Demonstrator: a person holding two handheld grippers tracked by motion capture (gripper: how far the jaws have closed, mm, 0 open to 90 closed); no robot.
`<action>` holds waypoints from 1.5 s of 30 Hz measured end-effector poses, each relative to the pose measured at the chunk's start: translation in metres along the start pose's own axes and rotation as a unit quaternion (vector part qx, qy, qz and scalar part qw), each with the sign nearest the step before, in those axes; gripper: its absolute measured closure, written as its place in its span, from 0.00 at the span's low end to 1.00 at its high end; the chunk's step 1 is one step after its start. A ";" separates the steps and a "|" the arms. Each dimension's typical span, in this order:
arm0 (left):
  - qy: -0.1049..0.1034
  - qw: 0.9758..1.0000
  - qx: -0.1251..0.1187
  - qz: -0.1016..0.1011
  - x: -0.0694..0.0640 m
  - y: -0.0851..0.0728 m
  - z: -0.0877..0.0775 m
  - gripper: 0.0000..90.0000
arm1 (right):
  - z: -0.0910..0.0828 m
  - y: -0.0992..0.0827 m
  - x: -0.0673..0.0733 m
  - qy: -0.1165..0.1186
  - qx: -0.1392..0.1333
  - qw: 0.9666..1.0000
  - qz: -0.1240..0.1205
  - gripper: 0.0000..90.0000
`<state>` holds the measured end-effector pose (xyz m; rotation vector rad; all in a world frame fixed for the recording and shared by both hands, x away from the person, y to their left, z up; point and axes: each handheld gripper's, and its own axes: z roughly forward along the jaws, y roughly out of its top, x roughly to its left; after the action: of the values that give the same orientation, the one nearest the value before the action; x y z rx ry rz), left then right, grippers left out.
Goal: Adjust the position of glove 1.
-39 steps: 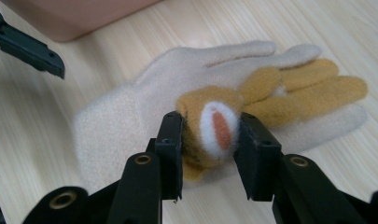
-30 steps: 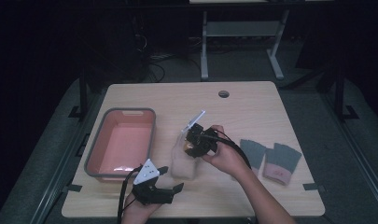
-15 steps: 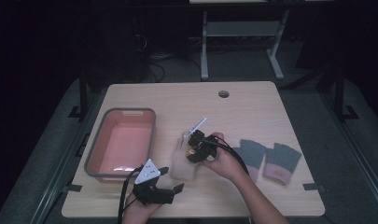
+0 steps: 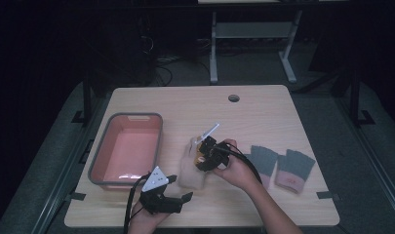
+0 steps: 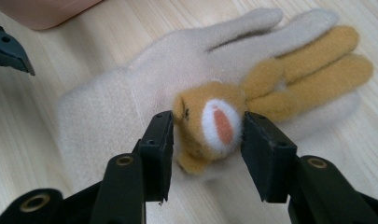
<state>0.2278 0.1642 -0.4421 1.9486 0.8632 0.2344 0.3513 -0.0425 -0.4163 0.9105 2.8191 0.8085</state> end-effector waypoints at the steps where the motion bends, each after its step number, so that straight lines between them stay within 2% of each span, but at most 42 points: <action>1: -0.001 1.000 0.001 0.002 0.000 0.000 0.000 0.19 | 0.000 0.000 0.000 -0.001 0.001 1.000 0.001 0.59; 23: -0.003 1.000 0.003 0.003 -0.001 -0.001 0.001 0.19 | -0.013 -0.007 -0.005 0.005 -0.011 1.000 0.020 0.54; 29: -0.003 1.000 0.003 0.001 -0.002 -0.001 0.002 0.19 | -0.016 -0.001 -0.002 -0.004 -0.014 1.000 0.005 0.53; 30: -0.002 1.000 0.006 0.006 -0.002 -0.001 0.002 0.19 | -0.017 0.001 -0.002 -0.002 -0.020 1.000 0.003 0.53; 35: -0.003 1.000 0.005 0.004 -0.002 -0.001 0.002 0.20 | -0.016 0.016 0.003 -0.002 -0.022 1.000 -0.012 0.52; 39: -0.003 1.000 0.006 0.009 -0.001 -0.001 0.001 0.19 | -0.006 0.029 0.009 -0.004 -0.011 0.999 -0.030 0.52; 45: -0.005 1.000 0.004 0.004 -0.002 -0.001 0.001 0.19 | 0.015 0.044 0.016 -0.005 0.007 0.999 -0.045 0.52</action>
<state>0.2262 0.1619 -0.4431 1.9592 0.8510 0.2251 0.3649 0.0032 -0.4055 0.7810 2.8379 0.7725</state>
